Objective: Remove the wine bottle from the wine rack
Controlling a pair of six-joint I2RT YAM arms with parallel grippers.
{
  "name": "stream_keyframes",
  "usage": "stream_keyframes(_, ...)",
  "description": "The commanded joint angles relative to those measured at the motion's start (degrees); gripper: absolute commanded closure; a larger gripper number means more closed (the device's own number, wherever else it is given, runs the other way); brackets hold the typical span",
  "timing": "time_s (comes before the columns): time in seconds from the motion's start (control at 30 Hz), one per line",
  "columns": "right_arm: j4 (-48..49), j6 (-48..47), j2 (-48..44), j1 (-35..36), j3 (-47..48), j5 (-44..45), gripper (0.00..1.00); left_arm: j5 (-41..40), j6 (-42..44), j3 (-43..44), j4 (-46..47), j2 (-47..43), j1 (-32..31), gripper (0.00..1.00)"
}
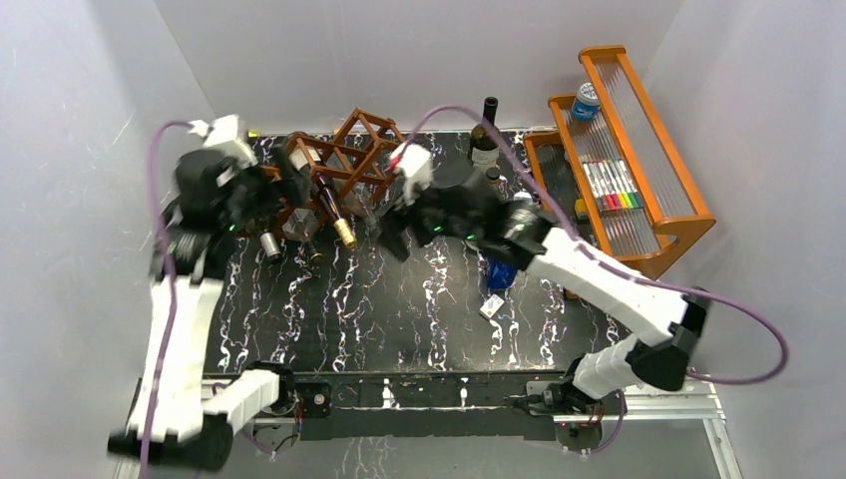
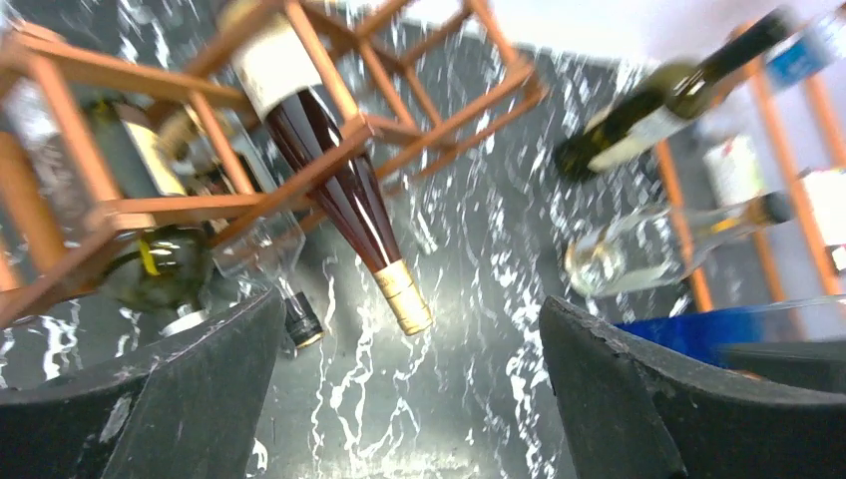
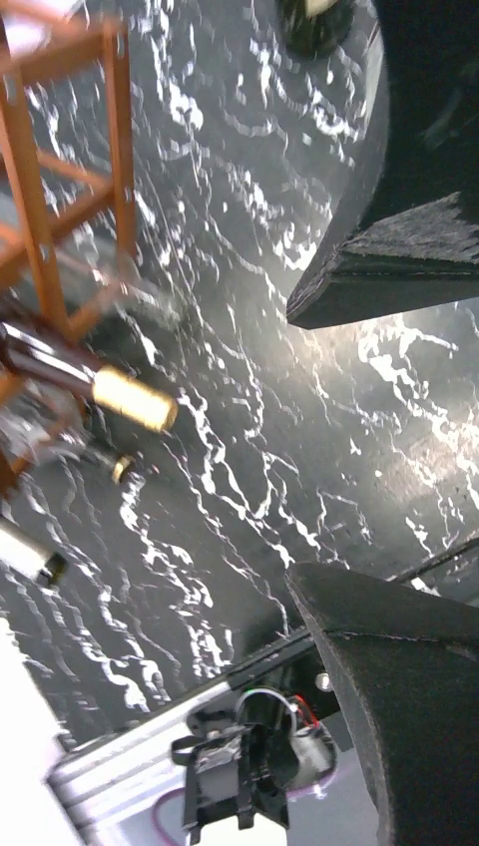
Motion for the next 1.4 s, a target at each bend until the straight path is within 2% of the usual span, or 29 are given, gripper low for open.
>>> stream_keyframes(0.0,5.09,2.38,8.34,9.68,6.36,8.64,0.02,-10.40,-2.37,0.18,-4.20,-5.62,-0.34,0.02)
stream_keyframes(0.13,6.41,9.12,12.40,11.11,8.22,13.47,0.02,-13.69,-0.11,0.08,-4.55,-5.45,-0.35,0.02)
stream_keyframes(0.23,9.91,10.83,15.38,11.14,7.89,13.35,0.02,-16.67,1.26,0.46,-4.69,-6.11,-0.36,0.02)
stream_keyframes(0.33,16.51,14.25,18.53,11.14,6.50,14.13,0.02,-19.61,3.66,1.55,-4.93,-6.26,-0.43,0.02)
stream_keyframes(0.47,27.75,18.13,24.73,11.24,6.11,10.63,0.02,-21.88,4.84,3.51,-5.66,-5.85,-1.18,0.02)
stream_keyframes(0.6,33.72,20.67,31.82,12.42,10.87,9.50,0.02,-23.07,5.15,4.67,-6.14,-5.78,-2.28,0.02)
stream_keyframes(0.83,36.64,24.77,42.35,14.29,20.14,12.10,0.03,-30.64,8.34,5.62,-6.69,-5.34,-5.70,0.02)
stream_keyframes(0.93,37.15,26.59,45.66,14.31,23.05,14.87,0.08,-31.67,7.85,6.33,-6.66,-5.64,-6.26,0.02)
stream_keyframes(1.07,37.36,28.23,49.95,14.30,27.19,16.20,0.20,-31.12,7.59,6.72,-6.45,-5.86,-7.10,0.02)
stream_keyframes(1.27,36.07,28.60,56.50,14.26,34.26,17.36,0.25,-27.98,5.42,5.19,-6.45,-6.65,-7.33,0.02)
stream_keyframes(1.3,35.98,28.60,57.82,14.30,35.32,17.39,0.28,-27.15,4.95,4.76,-6.38,-6.87,-7.31,0.02)
stream_keyframes(1.37,35.71,28.44,59.89,14.15,37.53,16.70,0.44,-26.42,4.54,4.16,-6.28,-7.22,-7.37,0.02)
